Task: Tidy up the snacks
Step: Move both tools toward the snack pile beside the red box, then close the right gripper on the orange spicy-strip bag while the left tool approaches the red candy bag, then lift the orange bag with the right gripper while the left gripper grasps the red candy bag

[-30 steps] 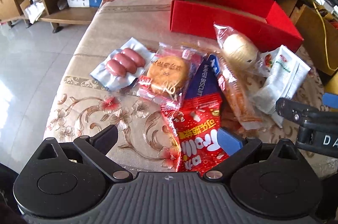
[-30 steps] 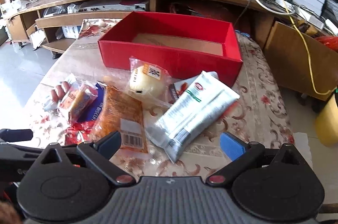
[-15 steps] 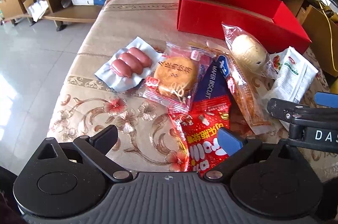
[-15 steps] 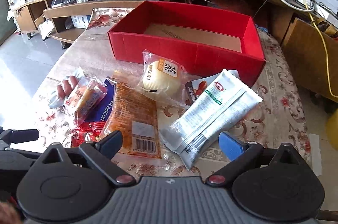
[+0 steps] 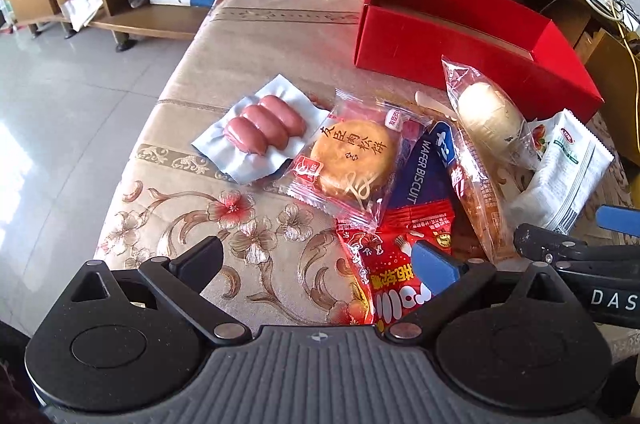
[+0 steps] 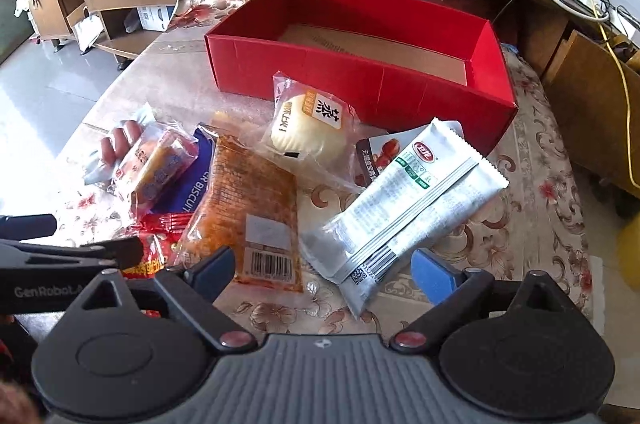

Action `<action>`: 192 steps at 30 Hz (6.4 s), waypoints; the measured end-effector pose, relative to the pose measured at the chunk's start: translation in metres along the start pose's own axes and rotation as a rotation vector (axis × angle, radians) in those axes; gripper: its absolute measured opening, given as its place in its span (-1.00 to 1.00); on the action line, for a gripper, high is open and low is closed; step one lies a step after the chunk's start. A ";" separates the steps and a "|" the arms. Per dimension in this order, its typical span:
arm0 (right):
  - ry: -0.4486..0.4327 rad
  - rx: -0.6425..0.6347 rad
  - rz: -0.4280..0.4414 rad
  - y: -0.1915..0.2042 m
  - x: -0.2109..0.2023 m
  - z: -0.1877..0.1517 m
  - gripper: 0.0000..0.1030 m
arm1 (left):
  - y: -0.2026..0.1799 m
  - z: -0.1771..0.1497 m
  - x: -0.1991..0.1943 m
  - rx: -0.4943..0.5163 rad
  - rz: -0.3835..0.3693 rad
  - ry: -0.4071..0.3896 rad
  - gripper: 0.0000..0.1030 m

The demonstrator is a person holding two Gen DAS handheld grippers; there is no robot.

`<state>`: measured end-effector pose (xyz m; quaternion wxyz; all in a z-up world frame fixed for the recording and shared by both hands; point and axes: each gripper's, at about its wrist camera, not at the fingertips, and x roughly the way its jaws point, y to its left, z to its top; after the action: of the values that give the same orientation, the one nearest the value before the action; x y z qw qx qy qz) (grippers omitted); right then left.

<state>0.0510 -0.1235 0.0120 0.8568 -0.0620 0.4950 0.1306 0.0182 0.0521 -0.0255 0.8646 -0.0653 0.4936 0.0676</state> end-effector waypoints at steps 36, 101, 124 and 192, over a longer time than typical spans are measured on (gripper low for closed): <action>0.058 0.001 0.104 0.010 0.037 0.035 0.73 | 0.007 0.000 0.017 -0.037 -0.020 0.064 0.98; 0.095 0.007 0.331 -0.011 0.025 0.032 -0.56 | -0.029 -0.008 0.007 0.045 -0.094 0.074 0.99; 0.196 -0.088 0.349 -0.004 0.047 0.027 0.37 | -0.032 -0.007 0.023 0.115 -0.056 0.097 0.98; 0.128 -0.160 0.304 -0.015 0.010 -0.009 -0.56 | -0.040 -0.016 0.015 0.273 -0.058 0.009 0.34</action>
<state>0.0520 -0.1387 -0.0014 0.7863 -0.0625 0.5402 0.2933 0.0193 0.0108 -0.0448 0.8649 0.0384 0.4999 -0.0258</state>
